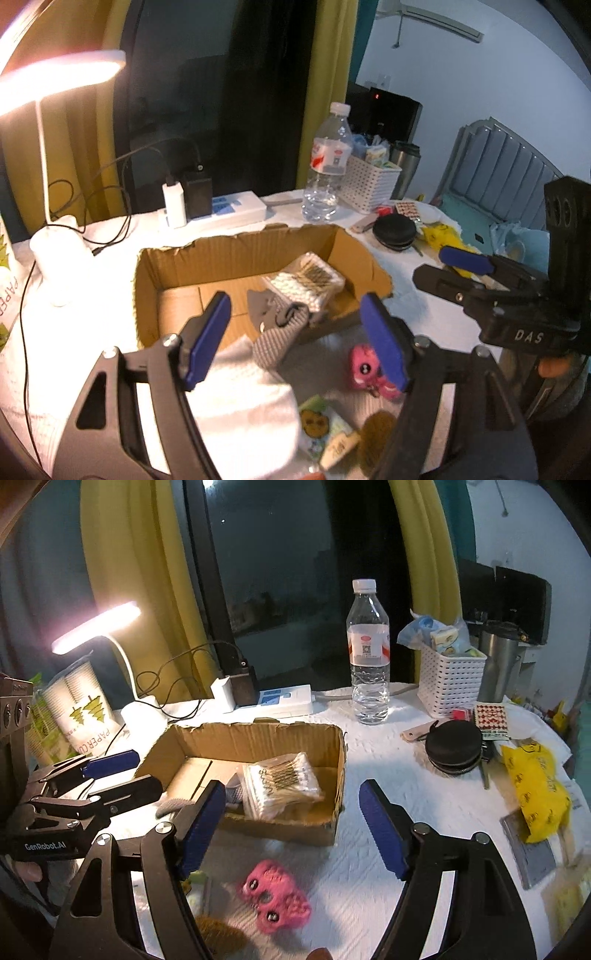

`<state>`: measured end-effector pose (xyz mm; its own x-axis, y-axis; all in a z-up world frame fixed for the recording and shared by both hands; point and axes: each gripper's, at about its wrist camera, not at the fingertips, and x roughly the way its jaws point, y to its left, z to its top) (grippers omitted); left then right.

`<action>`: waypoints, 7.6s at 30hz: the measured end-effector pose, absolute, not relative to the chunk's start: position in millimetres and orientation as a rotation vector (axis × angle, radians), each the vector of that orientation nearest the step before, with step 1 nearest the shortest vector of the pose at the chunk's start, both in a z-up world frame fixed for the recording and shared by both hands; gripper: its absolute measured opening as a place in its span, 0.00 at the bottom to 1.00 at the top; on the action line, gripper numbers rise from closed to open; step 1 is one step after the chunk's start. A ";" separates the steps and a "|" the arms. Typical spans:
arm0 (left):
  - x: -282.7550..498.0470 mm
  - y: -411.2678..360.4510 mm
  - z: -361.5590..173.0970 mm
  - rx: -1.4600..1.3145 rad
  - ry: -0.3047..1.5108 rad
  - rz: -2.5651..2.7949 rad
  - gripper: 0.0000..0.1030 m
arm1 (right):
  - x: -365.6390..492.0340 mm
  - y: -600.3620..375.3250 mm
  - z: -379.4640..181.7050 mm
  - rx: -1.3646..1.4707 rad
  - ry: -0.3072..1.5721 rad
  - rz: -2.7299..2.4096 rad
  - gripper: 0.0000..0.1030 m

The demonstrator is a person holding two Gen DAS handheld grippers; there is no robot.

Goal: Organize soft objects
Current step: 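Move the right gripper to the pink plush toy and close on it, then carry the pink plush into the box while the left gripper grasps the white towel, then release the pink plush in the box and withdraw the right gripper, then grasp the bubble-wrap bundle with the right gripper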

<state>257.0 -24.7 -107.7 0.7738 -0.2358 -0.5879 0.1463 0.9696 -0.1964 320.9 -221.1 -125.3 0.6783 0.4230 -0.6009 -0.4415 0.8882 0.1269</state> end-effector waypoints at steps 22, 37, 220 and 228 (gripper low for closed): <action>205.1 -17.7 -136.5 -0.161 0.704 -0.178 0.72 | 282.4 -225.4 -172.8 -0.044 0.776 0.460 0.76; 213.1 22.4 -163.9 -0.194 0.742 -0.114 0.75 | 301.1 -187.3 -191.8 -0.126 0.843 0.456 0.75; 94.9 71.8 -137.1 -0.210 0.576 -0.116 0.70 | 198.7 -108.6 -166.0 -0.167 0.786 0.565 0.56; 83.2 88.5 -156.8 -0.235 0.603 -0.073 0.70 | 188.6 -74.5 -190.1 -0.224 0.841 0.631 0.56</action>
